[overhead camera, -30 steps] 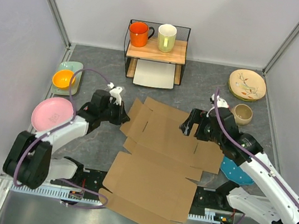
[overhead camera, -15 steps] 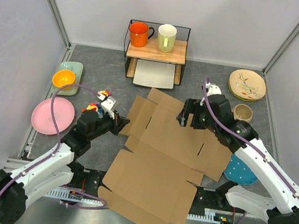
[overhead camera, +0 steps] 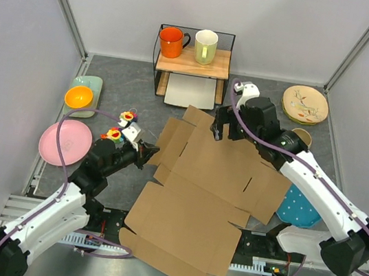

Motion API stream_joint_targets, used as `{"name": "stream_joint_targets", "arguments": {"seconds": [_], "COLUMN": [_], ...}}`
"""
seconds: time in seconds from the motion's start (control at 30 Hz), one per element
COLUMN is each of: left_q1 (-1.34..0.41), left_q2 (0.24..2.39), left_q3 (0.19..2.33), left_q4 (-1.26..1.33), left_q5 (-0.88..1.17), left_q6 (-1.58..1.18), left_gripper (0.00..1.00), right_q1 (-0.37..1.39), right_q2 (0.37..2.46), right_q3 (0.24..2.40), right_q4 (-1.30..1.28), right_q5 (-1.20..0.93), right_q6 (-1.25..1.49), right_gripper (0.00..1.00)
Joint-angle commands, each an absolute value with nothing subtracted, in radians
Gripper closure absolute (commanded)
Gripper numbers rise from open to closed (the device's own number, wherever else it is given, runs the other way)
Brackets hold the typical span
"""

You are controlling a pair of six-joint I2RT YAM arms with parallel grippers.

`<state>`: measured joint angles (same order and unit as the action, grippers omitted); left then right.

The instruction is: Fold the paper box

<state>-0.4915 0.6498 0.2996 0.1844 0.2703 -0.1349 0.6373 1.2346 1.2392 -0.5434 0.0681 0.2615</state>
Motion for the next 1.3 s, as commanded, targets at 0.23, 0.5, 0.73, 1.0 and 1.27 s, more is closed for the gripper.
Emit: {"name": "stream_joint_targets", "arguments": {"seconds": [0.23, 0.5, 0.73, 1.0, 1.27], "left_q1": [-0.499, -0.499, -0.499, -0.499, -0.499], "left_q2": [0.577, 0.551, 0.554, 0.555, 0.565], "left_q3": [0.324, 0.324, 0.322, 0.316, 0.310], "left_q4": [0.164, 0.152, 0.156, 0.164, 0.176], "left_q5": [0.271, 0.275, 0.282, 0.268, 0.238], "left_q6": [-0.060, -0.054, -0.055, -0.060, -0.071], "left_gripper": [0.98, 0.98, 0.98, 0.98, 0.98], "right_q1": [0.624, 0.548, 0.492, 0.486, 0.486], "right_q2": [1.304, 1.276, 1.313, 1.371, 1.382], "right_q3": [1.151, 1.039, 0.989, 1.017, 1.015], "right_q4": [-0.347, -0.195, -0.071, -0.081, -0.135], "right_q5": [0.112, 0.023, -0.175, -0.368, -0.396], "right_q6": [0.169, 0.182, 0.187, 0.181, 0.146], "right_gripper": [0.02, 0.02, 0.02, 0.11, 0.34]}}
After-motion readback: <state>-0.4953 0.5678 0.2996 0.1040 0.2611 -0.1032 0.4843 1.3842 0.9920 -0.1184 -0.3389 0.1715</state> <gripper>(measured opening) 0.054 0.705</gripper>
